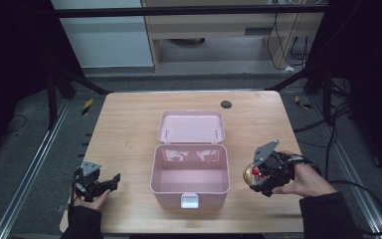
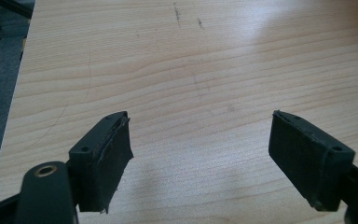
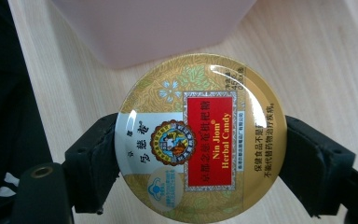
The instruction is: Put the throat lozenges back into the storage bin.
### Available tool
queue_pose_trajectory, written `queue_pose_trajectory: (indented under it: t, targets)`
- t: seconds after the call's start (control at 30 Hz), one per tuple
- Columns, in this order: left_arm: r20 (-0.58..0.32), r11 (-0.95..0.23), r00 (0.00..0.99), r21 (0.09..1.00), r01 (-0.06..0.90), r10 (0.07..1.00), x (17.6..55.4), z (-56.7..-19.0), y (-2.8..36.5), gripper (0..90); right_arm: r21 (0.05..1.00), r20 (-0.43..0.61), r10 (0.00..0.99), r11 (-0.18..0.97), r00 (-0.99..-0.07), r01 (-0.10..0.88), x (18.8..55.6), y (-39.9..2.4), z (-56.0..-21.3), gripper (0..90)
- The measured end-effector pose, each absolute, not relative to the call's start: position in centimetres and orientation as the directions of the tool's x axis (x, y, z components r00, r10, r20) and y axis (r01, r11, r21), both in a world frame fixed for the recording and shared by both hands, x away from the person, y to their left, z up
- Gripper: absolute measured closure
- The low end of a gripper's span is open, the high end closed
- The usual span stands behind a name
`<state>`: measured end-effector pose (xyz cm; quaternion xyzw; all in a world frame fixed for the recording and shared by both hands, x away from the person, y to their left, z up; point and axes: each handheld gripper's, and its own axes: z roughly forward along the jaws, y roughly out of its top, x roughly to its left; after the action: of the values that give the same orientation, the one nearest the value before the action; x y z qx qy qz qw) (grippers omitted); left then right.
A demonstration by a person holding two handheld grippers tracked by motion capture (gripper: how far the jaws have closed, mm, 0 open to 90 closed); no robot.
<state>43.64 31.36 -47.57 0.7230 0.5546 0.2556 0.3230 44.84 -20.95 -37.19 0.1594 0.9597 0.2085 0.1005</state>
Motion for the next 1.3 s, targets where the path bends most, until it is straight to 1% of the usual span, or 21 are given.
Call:
queue_pose_trajectory:
  t: [0.23, 0.63, 0.93, 1.3]
  targets:
    - [0.012, -0.179, 0.256, 0.747, 0.64, 0.967, 43.7, -47.6, 31.3, 20.1, 0.441, -0.146, 0.331, 0.866, -0.932, 0.238, 45.2, -19.9, -34.7, 20.6]
    - [0.012, -0.18, 0.257, 0.746, 0.641, 0.966, 43.7, -47.7, 31.3, 20.1, 0.438, -0.166, 0.301, 0.876, -0.939, 0.203, 46.1, -17.0, -32.5, 20.6]
    - [0.013, -0.181, 0.258, 0.745, 0.642, 0.966, 43.8, -47.7, 31.3, 20.2, 0.43, -0.168, 0.278, 0.884, -0.946, 0.183, 46.8, -14.8, -31.7, 20.5]
    - [0.012, -0.18, 0.259, 0.747, 0.64, 0.966, 43.8, -47.6, 31.3, 20.2, 0.42, -0.168, 0.251, 0.893, -0.953, 0.161, 47.5, -12.4, -31.6, 20.5]
